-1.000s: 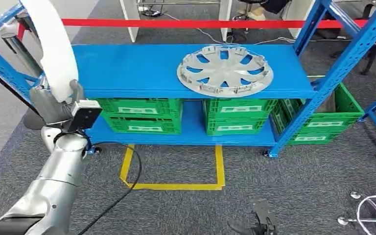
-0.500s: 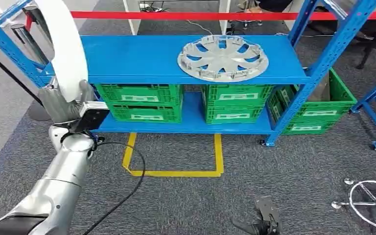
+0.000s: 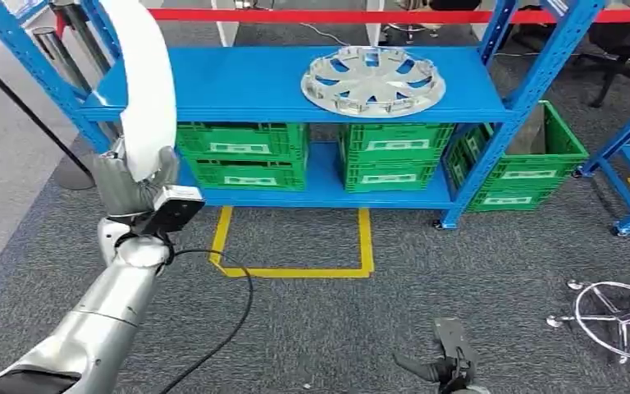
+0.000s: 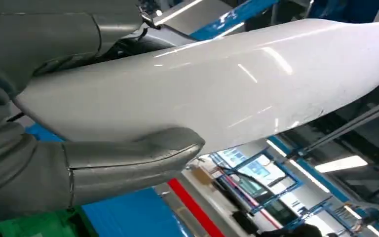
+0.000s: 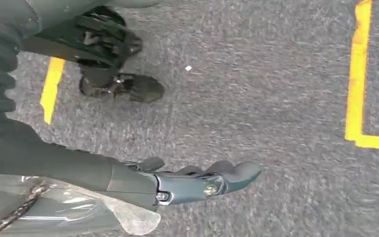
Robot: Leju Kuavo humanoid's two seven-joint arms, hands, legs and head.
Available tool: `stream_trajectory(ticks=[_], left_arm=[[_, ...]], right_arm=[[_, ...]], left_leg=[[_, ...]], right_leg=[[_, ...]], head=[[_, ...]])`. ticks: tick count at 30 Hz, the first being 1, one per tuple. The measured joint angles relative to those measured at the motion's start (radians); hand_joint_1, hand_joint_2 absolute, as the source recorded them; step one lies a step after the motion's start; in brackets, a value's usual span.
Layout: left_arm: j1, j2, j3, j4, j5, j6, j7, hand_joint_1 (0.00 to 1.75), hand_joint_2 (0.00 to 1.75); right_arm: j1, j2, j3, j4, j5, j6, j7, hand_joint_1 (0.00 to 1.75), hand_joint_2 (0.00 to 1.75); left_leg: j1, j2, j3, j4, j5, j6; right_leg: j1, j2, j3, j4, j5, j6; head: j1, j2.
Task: Take the parts from the cabinet and place them on the table.
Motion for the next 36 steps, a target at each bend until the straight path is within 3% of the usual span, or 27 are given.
stream_trajectory(ticks=[1, 3, 4, 5, 6, 8, 10, 11, 12, 14, 15, 16, 17, 19, 20, 21, 23, 25, 27, 28, 30, 31, 32, 33, 34, 35, 36], left_arm=[[0.004, 0.004, -0.011, 0.0, 0.015, 0.0, 0.003, 1.75, 1.75], [0.016, 0.012, -0.039, -0.012, 0.035, -0.001, 0.01, 1.75, 1.75], [0.025, 0.016, -0.052, -0.019, 0.039, -0.002, 0.014, 1.75, 1.75], [0.032, 0.019, -0.064, -0.023, 0.043, -0.002, 0.015, 1.75, 1.75], [0.04, 0.022, -0.072, -0.026, 0.044, -0.002, 0.016, 1.75, 1.75], [0.051, 0.029, -0.084, -0.029, 0.045, -0.002, 0.016, 1.75, 1.75], [0.053, 0.032, -0.089, -0.035, 0.046, -0.002, 0.016, 1.75, 1.75], [0.054, 0.034, -0.093, -0.042, 0.048, -0.002, 0.017, 1.75, 1.75], [0.053, 0.037, -0.094, -0.049, 0.051, -0.002, 0.018, 1.75, 1.75], [0.055, 0.045, -0.102, -0.056, 0.052, -0.003, 0.02, 1.75, 1.75], [0.063, 0.05, -0.107, -0.063, 0.055, -0.004, 0.023, 1.75, 1.75], [0.08, 0.061, -0.112, -0.077, 0.061, -0.005, 0.026, 1.75, 1.75], [0.1, 0.072, -0.116, -0.098, 0.064, -0.008, 0.031, 1.75, 1.75], [0.129, 0.091, -0.119, -0.14, 0.066, -0.015, 0.036, 1.75, 1.75], [0.141, 0.1, -0.119, -0.161, 0.065, -0.02, 0.04, 1.75, 1.75], [0.155, 0.108, -0.12, -0.183, 0.065, -0.024, 0.044, 1.75, 1.75], [0.187, 0.129, -0.12, -0.232, 0.065, -0.032, 0.056, 1.75, 1.75], [0.206, 0.141, -0.119, -0.278, 0.069, -0.036, 0.063, 1.75, 1.75], [0.217, 0.151, -0.112, -0.323, 0.084, -0.039, 0.071, 1.75, 1.75], [0.223, 0.154, -0.107, -0.341, 0.09, -0.04, 0.071, 1.75, 1.75], [0.238, 0.161, -0.098, -0.364, 0.101, -0.041, 0.071, 1.75, 1.75], [0.245, 0.161, -0.095, -0.373, 0.104, -0.043, 0.071, 1.75, 1.75], [0.248, 0.162, -0.092, -0.38, 0.104, -0.045, 0.071, 1.75, 1.75], [0.249, 0.164, -0.088, -0.386, 0.107, -0.046, 0.071, 1.75, 1.75], [0.251, 0.164, -0.084, -0.391, 0.111, -0.046, 0.07, 1.75, 1.75], [0.253, 0.165, -0.082, -0.394, 0.112, -0.046, 0.07, 1.75, 1.75], [0.255, 0.166, -0.079, -0.395, 0.114, -0.046, 0.069, 1.75, 1.75]], right_arm=[[0.0, 0.0, -0.005, 0.0, -0.003, 0.002, -0.002, 0.0, 1.75], [0.0, -0.001, -0.01, 0.0, -0.003, 0.002, -0.003, 0.0, 1.75], [-0.001, -0.001, -0.011, 0.0, -0.004, 0.002, -0.005, 0.0, 1.75], [-0.002, -0.002, -0.013, 0.0, -0.004, 0.002, -0.005, 0.0, 1.75], [-0.002, -0.002, -0.014, 0.0, -0.005, 0.002, -0.005, 0.0, 1.75], [-0.002, -0.002, -0.016, 0.0, -0.006, 0.002, -0.005, 0.0, 1.75], [-0.004, -0.002, -0.016, 0.0, -0.006, 0.002, -0.005, 0.0, 1.75], [-0.007, -0.002, -0.017, 0.0, -0.006, 0.002, -0.005, 0.0, 1.75], [-0.011, -0.002, -0.017, 0.0, -0.006, 0.003, -0.008, 0.0, 1.75], [-0.013, -0.002, -0.018, 0.0, -0.008, 0.006, -0.013, 0.0, 1.75], [-0.013, -0.003, -0.019, 0.0, -0.01, 0.006, -0.013, 0.0, 1.75], [-0.011, -0.002, -0.021, 0.0, -0.011, 0.007, -0.013, 0.0, 1.75], [-0.011, -0.002, -0.022, 0.0, -0.013, 0.008, -0.011, 0.0, 1.75], [-0.011, -0.002, -0.023, 0.0, -0.013, 0.005, -0.006, 0.0, 1.75], [-0.011, -0.002, -0.024, 0.0, -0.013, 0.002, -0.001, 0.0, 1.75], [-0.01, -0.002, -0.024, 0.0, -0.013, -0.001, 0.002, 0.0, 1.75], [-0.008, -0.002, -0.026, 0.0, -0.013, -0.002, 0.008, 0.0, 1.75], [-0.007, -0.002, -0.026, 0.0, -0.009, -0.002, 0.008, 0.0, 1.75], [-0.008, 0.003, -0.027, 0.0, -0.003, -0.002, 0.008, 0.0, 1.75], [-0.007, 0.004, -0.027, 0.0, -0.001, -0.002, 0.007, 0.0, 1.75], [-0.006, 0.005, -0.027, 0.0, -0.001, -0.003, 0.008, 0.0, 1.75], [-0.006, 0.005, -0.026, 0.001, 0.0, -0.003, 0.008, 0.0, 1.75], [-0.005, 0.005, -0.026, 0.001, 0.0, -0.004, 0.009, 0.0, 1.75], [-0.005, 0.005, -0.026, 0.001, 0.0, -0.005, 0.009, 0.0, 1.75], [-0.005, 0.005, -0.026, 0.001, 0.0, -0.005, 0.01, 0.0, 1.75], [-0.005, 0.005, -0.026, 0.001, 0.0, -0.005, 0.011, 0.0, 1.75], [-0.005, 0.005, -0.026, 0.001, 0.0, -0.005, 0.011, 0.0, 1.75]], left_leg=[[0.011, 0.005, -0.004, -0.011, 0.017, 0.007], [0.008, 0.005, -0.038, -0.011, 0.043, 0.022], [0.007, 0.005, -0.055, -0.01, 0.057, 0.024], [0.006, 0.005, -0.072, -0.009, 0.07, 0.024], [0.005, 0.005, -0.089, -0.007, 0.082, 0.023], [0.005, 0.006, -0.124, 0.001, 0.104, 0.018], [0.006, 0.006, -0.155, 0.013, 0.12, 0.012], [0.004, 0.005, -0.166, 0.02, 0.126, 0.006], [0.0, 0.005, -0.175, 0.028, 0.132, 0.001], [0.002, 0.005, -0.179, 0.022, 0.156, -0.007], [0.003, 0.005, -0.182, 0.018, 0.167, -0.014], [0.006, 0.004, -0.191, 0.022, 0.16, -0.02], [0.006, 0.0, -0.199, 0.043, 0.112, -0.029], [0.012, -0.001, -0.233, 0.189, -0.019, -0.038], [0.013, 0.0, -0.252, 0.276, -0.063, -0.041], [0.013, 0.0, -0.257, 0.334, -0.079, -0.043], [0.014, -0.001, -0.218, 0.335, -0.031, -0.043], [0.013, -0.001, -0.112, 0.192, 0.031, -0.033], [0.007, -0.002, -0.004, 0.023, 0.0, -0.021], [0.007, -0.002, 0.003, 0.003, -0.009, -0.019], [0.002, -0.002, -0.008, 0.006, 0.009, -0.011], [0.011, 0.003, -0.021, -0.011, 0.024, -0.003], [0.012, 0.007, -0.026, -0.011, 0.037, 0.003], [0.012, 0.008, -0.042, -0.009, 0.049, 0.013], [0.011, 0.007, -0.056, -0.007, 0.059, 0.014], [0.009, 0.007, -0.071, -0.003, 0.069, 0.015], [0.008, 0.007, -0.086, 0.001, 0.077, 0.015]], right_leg=[[-0.003, 0.001, -0.009, 0.004, -0.01, 0.005], [-0.003, 0.004, -0.047, 0.09, -0.13, 0.01], [-0.003, 0.004, -0.068, 0.175, -0.189, 0.012], [-0.003, 0.004, -0.086, 0.255, -0.225, 0.014], [-0.003, 0.004, -0.096, 0.317, -0.231, 0.017], [-0.003, 0.004, -0.056, 0.315, -0.16, 0.017], [-0.003, 0.004, 0.049, 0.18, -0.112, 0.013], [-0.002, 0.004, 0.126, 0.081, -0.144, 0.01], [-0.001, 0.006, 0.178, 0.0, -0.177, 0.009], [0.002, 0.006, 0.166, -0.001, -0.172, 0.002], [0.005, 0.006, 0.159, 0.0, -0.162, -0.008], [-0.005, 0.002, 0.145, -0.007, -0.146, -0.022], [-0.003, 0.003, 0.137, -0.006, -0.135, -0.028], [-0.003, 0.002, 0.111, -0.003, -0.112, -0.04], [-0.002, 0.002, 0.097, -0.003, -0.102, -0.04], [-0.002, 0.002, 0.082, -0.001, -0.093, -0.039], [-0.002, 0.001, 0.053, 0.005, -0.075, -0.036], [-0.001, 0.002, 0.028, 0.012, -0.061, -0.031], [0.006, 0.001, 0.015, 0.019, -0.049, -0.022], [0.004, 0.0, 0.013, 0.016, -0.035, -0.015], [0.0, -0.001, 0.011, 0.004, -0.015, -0.006], [0.005, 0.0, 0.001, 0.002, -0.015, 0.001], [0.003, 0.003, -0.013, 0.018, -0.054, 0.005], [0.001, 0.004, -0.039, 0.075, -0.118, 0.007], [0.0, 0.003, -0.059, 0.149, -0.172, 0.01], [0.0, 0.004, -0.079, 0.231, -0.213, 0.012], [0.0, 0.004, -0.092, 0.3, -0.231, 0.013]], head=[[-0.001, 0.0], [0.005, 0.0], [0.006, 0.0], [0.003, 0.0], [0.006, 0.0], [0.006, 0.0], [0.006, 0.0], [0.006, 0.0], [0.006, 0.0], [0.006, 0.0], [0.005, 0.0], [0.006, 0.0], [0.003, 0.0], [-0.004, 0.0], [-0.003, 0.0], [-0.003, 0.0], [-0.004, 0.0], [-0.004, 0.0], [-0.004, 0.0], [-0.001, 0.0], [-0.003, 0.0], [-0.003, 0.0], [-0.002, 0.0], [0.003, 0.0], [0.004, 0.0], [0.003, 0.0], [0.003, 0.0]])
